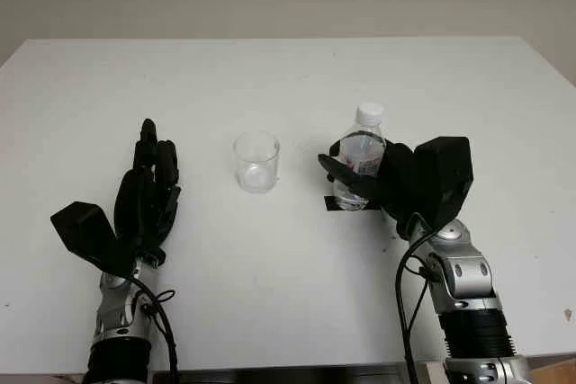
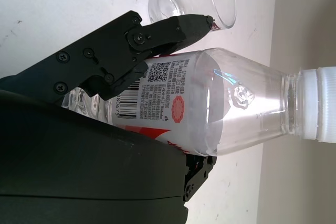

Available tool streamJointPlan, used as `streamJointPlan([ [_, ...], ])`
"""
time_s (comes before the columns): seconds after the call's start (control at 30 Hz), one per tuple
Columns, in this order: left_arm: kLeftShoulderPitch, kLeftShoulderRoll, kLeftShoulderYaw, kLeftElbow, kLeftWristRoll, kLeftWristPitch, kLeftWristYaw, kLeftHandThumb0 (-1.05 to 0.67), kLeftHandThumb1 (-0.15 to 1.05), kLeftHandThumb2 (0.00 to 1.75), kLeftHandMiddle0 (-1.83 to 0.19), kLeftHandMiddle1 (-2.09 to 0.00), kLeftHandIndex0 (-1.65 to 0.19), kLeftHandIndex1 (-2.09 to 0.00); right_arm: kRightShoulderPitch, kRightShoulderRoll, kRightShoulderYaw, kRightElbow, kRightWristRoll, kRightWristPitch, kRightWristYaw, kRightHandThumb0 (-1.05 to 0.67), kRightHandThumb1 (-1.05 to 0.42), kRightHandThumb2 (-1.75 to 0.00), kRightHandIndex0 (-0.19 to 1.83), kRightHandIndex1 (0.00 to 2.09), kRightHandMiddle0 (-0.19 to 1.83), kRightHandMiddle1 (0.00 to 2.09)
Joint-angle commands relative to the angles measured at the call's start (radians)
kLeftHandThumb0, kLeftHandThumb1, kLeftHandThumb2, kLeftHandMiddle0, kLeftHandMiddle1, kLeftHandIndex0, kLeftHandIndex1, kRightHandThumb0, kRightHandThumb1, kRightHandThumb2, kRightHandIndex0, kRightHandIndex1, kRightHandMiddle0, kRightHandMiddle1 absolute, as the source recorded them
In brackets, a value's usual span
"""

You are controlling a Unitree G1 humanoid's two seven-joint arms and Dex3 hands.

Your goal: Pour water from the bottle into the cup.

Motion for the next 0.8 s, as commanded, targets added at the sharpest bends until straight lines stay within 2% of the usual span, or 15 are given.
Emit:
streamJointPlan([
  [0.0, 0.051, -0.01, 0.001, 0.028, -0.005, 0.017, -0.001, -0.69, 1.05, 0.55, 0.17, -0.05, 0.19, -0.04, 0.013, 0.01, -0.013, -0.001, 0.012, -0.017, -0.003, -0.42, -1.05, -0.44, 1.65, 2.09, 1.08, 2.09],
  [0.23, 0.05, 0.001, 0.005, 0.033, -0.005, 0.018, -0.012, -0.69, 1.05, 0.55, 0.17, -0.06, 0.19, -0.05, 0.031, 0.017, -0.018, 0.051, 0.005, -0.07, -0.013, -0.45, -1.05, -0.42, 1.58, 2.09, 1.07, 2.09],
  [0.3, 0.048, 0.004, 0.006, 0.035, -0.006, 0.019, -0.016, -0.69, 1.05, 0.55, 0.17, -0.05, 0.19, -0.05, 0.038, 0.025, -0.02, 0.075, 0.007, -0.118, -0.013, -0.46, -1.05, -0.37, 1.32, 2.09, 0.88, 2.09],
  [0.33, 0.048, 0.005, 0.007, 0.035, -0.007, 0.019, -0.018, -0.69, 1.05, 0.55, 0.17, -0.05, 0.19, -0.05, 0.041, 0.034, -0.023, 0.084, 0.009, -0.136, -0.019, -0.49, -1.05, -0.29, 1.0, 2.09, 0.66, 2.09],
  [0.37, 0.048, 0.005, 0.008, 0.034, -0.007, 0.021, -0.016, -0.69, 1.05, 0.55, 0.17, -0.05, 0.19, -0.05, 0.045, 0.04, -0.023, 0.092, 0.009, -0.154, -0.024, -0.52, -1.05, -0.23, 0.79, 2.09, 0.47, 2.09],
  [0.4, 0.047, 0.005, 0.009, 0.034, -0.007, 0.022, -0.015, -0.68, 1.05, 0.55, 0.17, -0.06, 0.19, -0.05, 0.047, 0.045, -0.023, 0.097, 0.008, -0.166, -0.027, -0.57, -1.04, -0.14, 0.38, 1.93, 0.21, 1.91],
  [0.47, 0.047, 0.005, 0.01, 0.033, -0.005, 0.023, -0.009, -0.68, 1.05, 0.54, 0.16, -0.06, 0.18, -0.05, 0.053, 0.036, -0.007, 0.109, -0.009, -0.197, -0.016, -0.61, -1.04, -0.08, 0.11, 1.68, 0.02, 1.67],
  [0.53, 0.046, 0.006, 0.01, 0.035, -0.003, 0.018, -0.008, -0.68, 1.05, 0.54, 0.16, -0.06, 0.18, -0.05, 0.056, 0.015, 0.013, 0.114, -0.03, -0.211, 0.008, -0.68, -1.03, -0.06, 0.0, 1.15, -0.09, 1.23],
  [0.57, 0.046, 0.007, 0.009, 0.036, -0.001, 0.016, -0.008, -0.68, 1.05, 0.54, 0.15, -0.06, 0.18, -0.05, 0.059, 0.002, 0.024, 0.118, -0.04, -0.221, 0.029, -0.72, -1.02, -0.06, -0.04, 0.75, -0.11, 0.87],
  [0.63, 0.045, 0.01, 0.008, 0.036, 0.001, 0.015, -0.009, -0.68, 1.05, 0.55, 0.15, -0.06, 0.18, -0.05, 0.062, -0.013, 0.035, 0.122, -0.051, -0.235, 0.055, -0.76, -1.01, -0.05, -0.05, 0.25, -0.09, 0.41],
  [0.77, 0.045, 0.01, 0.009, 0.032, -0.002, 0.024, -0.006, -0.68, 1.05, 0.54, 0.15, -0.06, 0.18, -0.05, 0.062, -0.032, 0.047, 0.134, -0.064, -0.256, 0.087, -0.79, -0.98, -0.05, -0.15, 0.05, -0.16, 0.19],
])
